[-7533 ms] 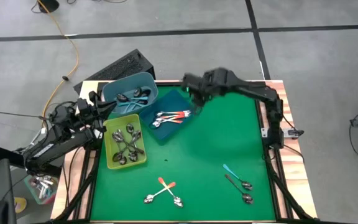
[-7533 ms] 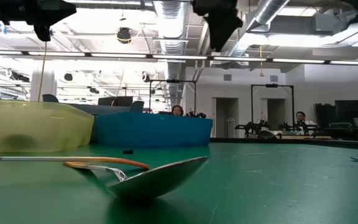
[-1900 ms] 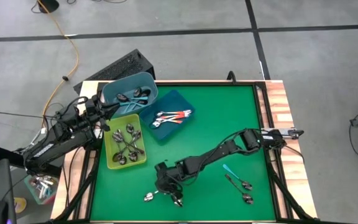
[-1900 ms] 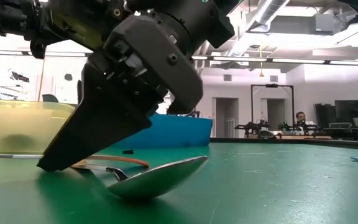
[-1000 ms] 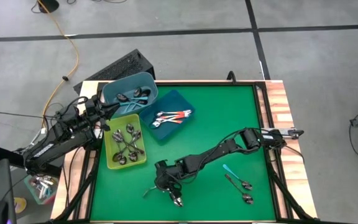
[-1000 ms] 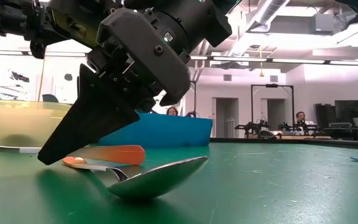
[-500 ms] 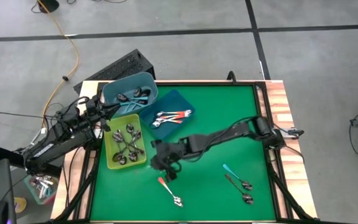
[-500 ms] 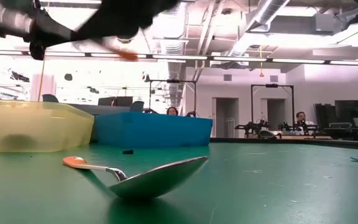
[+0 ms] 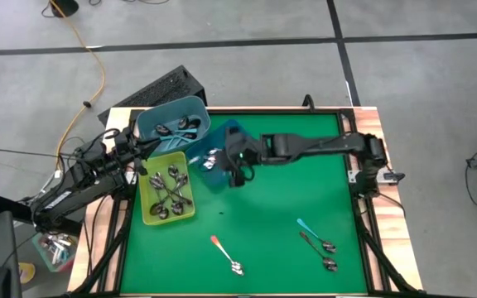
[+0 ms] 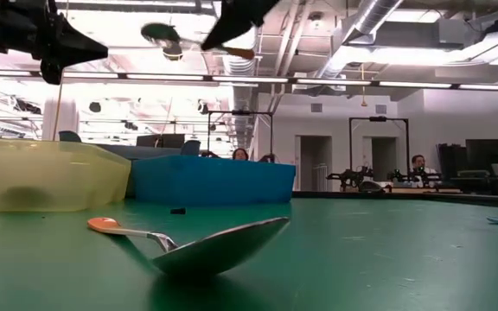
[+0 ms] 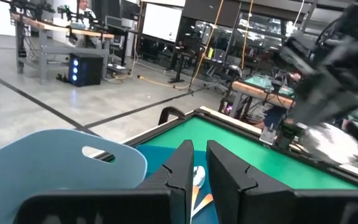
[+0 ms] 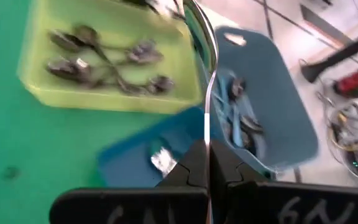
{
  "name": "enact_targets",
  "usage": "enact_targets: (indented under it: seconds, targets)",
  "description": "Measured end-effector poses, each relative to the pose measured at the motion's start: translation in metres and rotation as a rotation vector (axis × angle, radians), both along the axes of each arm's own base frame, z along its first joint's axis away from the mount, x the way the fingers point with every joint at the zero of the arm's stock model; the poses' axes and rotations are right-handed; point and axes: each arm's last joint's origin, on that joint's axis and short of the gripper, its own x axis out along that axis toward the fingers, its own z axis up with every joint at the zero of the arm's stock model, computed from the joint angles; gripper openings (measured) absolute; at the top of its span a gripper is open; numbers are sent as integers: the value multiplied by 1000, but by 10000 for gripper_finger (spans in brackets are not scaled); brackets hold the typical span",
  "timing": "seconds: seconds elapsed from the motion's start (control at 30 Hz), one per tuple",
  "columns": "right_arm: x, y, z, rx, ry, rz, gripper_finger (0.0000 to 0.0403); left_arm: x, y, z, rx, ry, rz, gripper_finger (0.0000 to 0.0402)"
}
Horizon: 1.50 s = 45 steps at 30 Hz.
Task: Sort silverware by color (type)
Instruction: Put the orange spoon into the blue bin
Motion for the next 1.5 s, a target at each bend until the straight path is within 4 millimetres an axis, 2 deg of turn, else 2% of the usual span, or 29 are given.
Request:
enact_targets:
  seconds: [0.1,0.23,0.33,0.43,0.6,0.77,0.9,1.17,1.5]
  targets:
    - [-1,-21,-3,-22,26,-36,6,0,0,-1,-3,5,0,29]
    - [5,-42,-19,-35,77,-70,6,0,0,-1,-5,7,-1,29]
    - [9,-57,-46,-43,124,-85,6,0,0,-1,-5,8,-1,29]
    - [1,-74,-72,-21,207,-115,6,0,0,-1,-8,12,-4,29]
    - [-4,-94,-98,64,161,-87,6,0,0,-1,-8,13,0,29]
    - [-5,-108,-114,174,7,-17,6,0,0,-1,-8,12,15,29]
    - [-10,-117,-131,203,-59,-52,6,0,1,-1,-15,8,28,29]
    - [-26,-129,-154,238,-20,-75,6,0,1,-1,-23,3,29,29]
    - [-34,-139,-164,282,-60,-83,6,-1,1,-1,-29,-2,48,29]
